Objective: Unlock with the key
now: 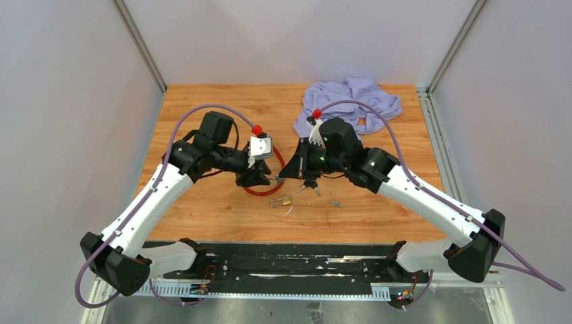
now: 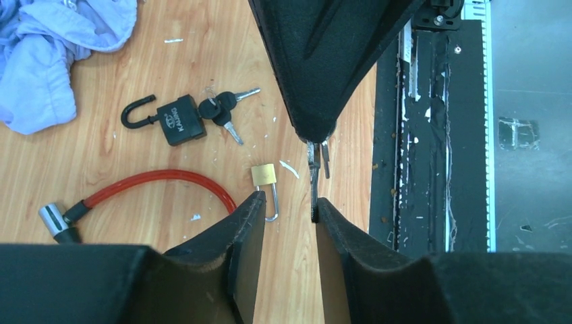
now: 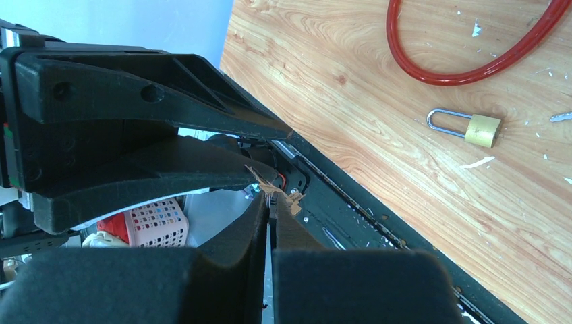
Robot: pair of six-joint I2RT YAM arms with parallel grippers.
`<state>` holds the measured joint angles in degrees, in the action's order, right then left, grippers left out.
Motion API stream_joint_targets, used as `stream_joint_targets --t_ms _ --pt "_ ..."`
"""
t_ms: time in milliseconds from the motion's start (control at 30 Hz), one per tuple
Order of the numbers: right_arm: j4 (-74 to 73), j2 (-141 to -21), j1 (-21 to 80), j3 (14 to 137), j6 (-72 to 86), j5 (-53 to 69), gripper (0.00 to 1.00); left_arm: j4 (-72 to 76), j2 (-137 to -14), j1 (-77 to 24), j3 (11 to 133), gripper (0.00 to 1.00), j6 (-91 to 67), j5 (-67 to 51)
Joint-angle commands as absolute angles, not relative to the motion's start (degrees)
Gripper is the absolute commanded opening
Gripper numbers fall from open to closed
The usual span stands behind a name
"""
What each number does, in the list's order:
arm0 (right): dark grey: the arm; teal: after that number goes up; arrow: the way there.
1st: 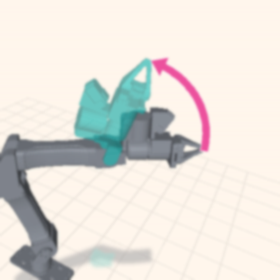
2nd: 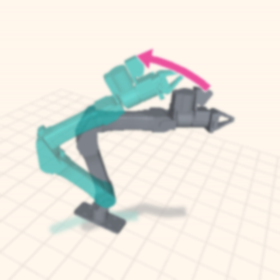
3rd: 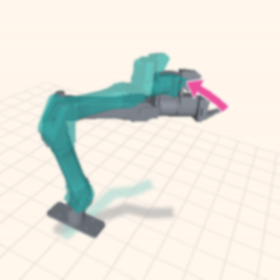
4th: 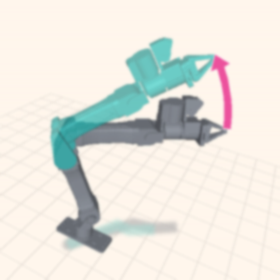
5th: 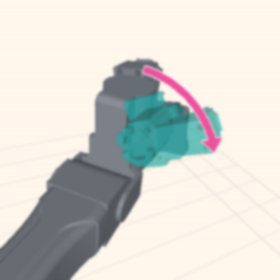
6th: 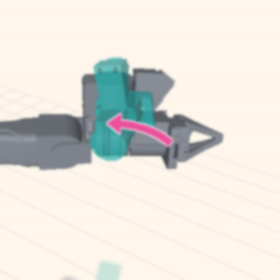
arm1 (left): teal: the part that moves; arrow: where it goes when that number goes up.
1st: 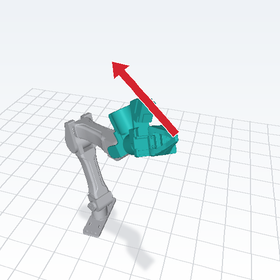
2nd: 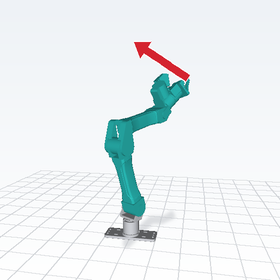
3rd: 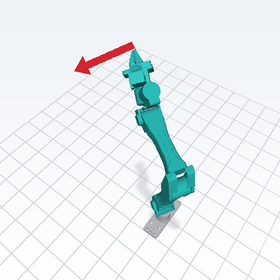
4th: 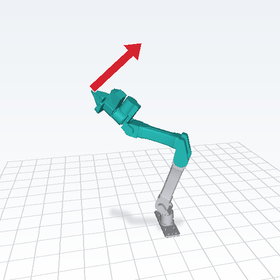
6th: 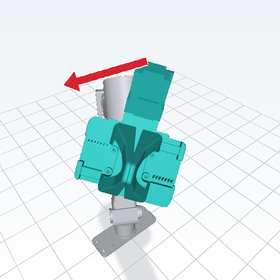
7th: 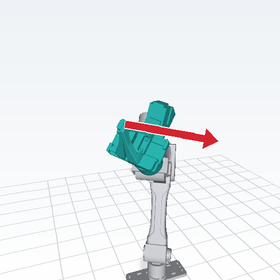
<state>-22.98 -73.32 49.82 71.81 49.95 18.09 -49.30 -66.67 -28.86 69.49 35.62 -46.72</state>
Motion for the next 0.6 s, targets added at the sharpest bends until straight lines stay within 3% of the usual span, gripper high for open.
stream_joint_targets --t_ms 0,167,300,433,567 --pt "-22.6 -73.4 51.0 73.3 50.5 17.2 0.01 -49.1 -66.9 -29.4 71.6 0.35 35.0 -46.8" --pt "-21.8 -73.7 51.3 73.4 50.9 17.1 0.01 -49.1 -66.3 -29.4 70.7 0.23 35.2 -46.4" --pt "-21.4 -74.1 51.6 73.6 51.0 17.5 0.01 -50.5 -66.1 -29.4 70.3 0.01 37.3 -45.5" --pt "-20.6 -74.2 51.6 73.3 51.2 18.5 0.01 -53.5 -66.2 -29.4 71.3 0.01 41.1 -44.0" --pt "-19.9 -73.6 51.5 73.1 50.0 19.6 0.08 -57.1 -66.2 -29.4 73.6 0.00 47.3 -39.9"
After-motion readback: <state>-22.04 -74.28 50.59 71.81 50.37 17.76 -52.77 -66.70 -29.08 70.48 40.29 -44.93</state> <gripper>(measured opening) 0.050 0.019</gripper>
